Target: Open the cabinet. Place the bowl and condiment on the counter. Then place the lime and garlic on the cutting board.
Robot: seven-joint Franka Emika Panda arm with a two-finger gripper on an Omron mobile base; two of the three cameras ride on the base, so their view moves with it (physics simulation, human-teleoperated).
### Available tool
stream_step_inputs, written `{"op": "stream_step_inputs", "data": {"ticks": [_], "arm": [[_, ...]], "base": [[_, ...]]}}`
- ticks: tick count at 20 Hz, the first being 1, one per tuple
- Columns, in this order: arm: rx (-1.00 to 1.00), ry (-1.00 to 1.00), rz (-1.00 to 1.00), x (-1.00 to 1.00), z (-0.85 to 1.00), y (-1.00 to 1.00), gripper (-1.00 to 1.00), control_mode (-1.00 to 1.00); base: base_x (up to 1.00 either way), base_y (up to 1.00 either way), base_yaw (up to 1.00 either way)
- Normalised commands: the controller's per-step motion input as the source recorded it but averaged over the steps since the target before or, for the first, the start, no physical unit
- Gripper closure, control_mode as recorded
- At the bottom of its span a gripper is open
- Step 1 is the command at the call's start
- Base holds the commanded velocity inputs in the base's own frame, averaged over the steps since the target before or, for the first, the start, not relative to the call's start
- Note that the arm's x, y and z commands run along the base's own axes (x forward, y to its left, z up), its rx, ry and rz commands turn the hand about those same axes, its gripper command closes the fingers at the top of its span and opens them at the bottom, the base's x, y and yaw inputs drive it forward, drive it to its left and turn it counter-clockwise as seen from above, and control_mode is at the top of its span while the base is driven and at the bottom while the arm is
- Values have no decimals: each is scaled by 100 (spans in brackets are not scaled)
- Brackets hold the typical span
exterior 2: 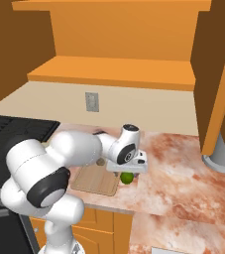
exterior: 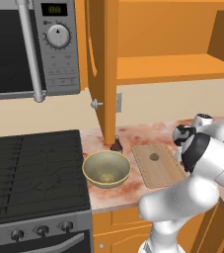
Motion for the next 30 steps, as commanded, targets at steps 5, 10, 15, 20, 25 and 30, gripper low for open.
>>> {"op": "stream_step_inputs", "data": {"ticks": [5, 10, 15, 20, 25, 30], "arm": [[0, 5, 2, 2, -2, -1, -100, -100], [0, 7, 2, 0, 0, 0, 100, -100], [0, 5, 2, 0, 0, -10, 100, -100], [0, 0, 1, -9, 1, -24, 100, -100], [0, 0, 0, -29, 37, -18, 100, -100], [0, -1, 0, -34, 59, -4, 100, -100]], "base": [[0, 0, 0], [0, 0, 0], [0, 0, 0], [0, 0, 0], [0, 0, 0], [0, 0, 0]]}}
